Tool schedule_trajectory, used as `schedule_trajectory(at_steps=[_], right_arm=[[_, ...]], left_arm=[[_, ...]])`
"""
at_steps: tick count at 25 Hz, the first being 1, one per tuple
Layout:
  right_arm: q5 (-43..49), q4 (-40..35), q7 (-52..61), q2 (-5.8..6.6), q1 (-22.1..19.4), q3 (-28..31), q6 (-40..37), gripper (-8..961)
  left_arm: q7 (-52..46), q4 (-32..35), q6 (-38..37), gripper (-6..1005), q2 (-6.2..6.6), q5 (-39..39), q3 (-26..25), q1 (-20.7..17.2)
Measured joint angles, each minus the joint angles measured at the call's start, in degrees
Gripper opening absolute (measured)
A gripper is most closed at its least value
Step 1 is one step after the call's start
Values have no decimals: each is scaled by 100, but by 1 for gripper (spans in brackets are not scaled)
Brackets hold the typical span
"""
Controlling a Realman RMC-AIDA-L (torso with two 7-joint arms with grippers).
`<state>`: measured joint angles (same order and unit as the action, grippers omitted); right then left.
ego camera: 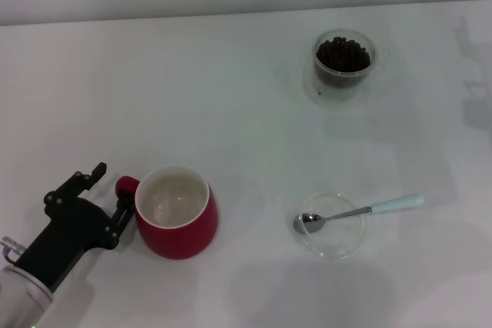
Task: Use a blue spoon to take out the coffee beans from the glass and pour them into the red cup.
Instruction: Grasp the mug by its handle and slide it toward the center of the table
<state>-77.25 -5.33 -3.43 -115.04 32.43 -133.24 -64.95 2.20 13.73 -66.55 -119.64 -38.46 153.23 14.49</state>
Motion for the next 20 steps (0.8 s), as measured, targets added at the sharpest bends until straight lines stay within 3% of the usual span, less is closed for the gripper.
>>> schedule_trajectory(at_steps=[6, 10, 20], right_arm=[[0, 0, 0, 0, 14, 0, 0, 797], [0, -2, 0, 0, 25, 0, 0, 796], [0, -12, 0, -2, 27, 0, 0, 796]], left_arm=[[-100, -1, -29, 467, 2, -55, -1, -45], [-182, 6, -67, 655, 18, -63, -4, -114], [-185, -25, -278, 726, 17, -74, -5, -264]])
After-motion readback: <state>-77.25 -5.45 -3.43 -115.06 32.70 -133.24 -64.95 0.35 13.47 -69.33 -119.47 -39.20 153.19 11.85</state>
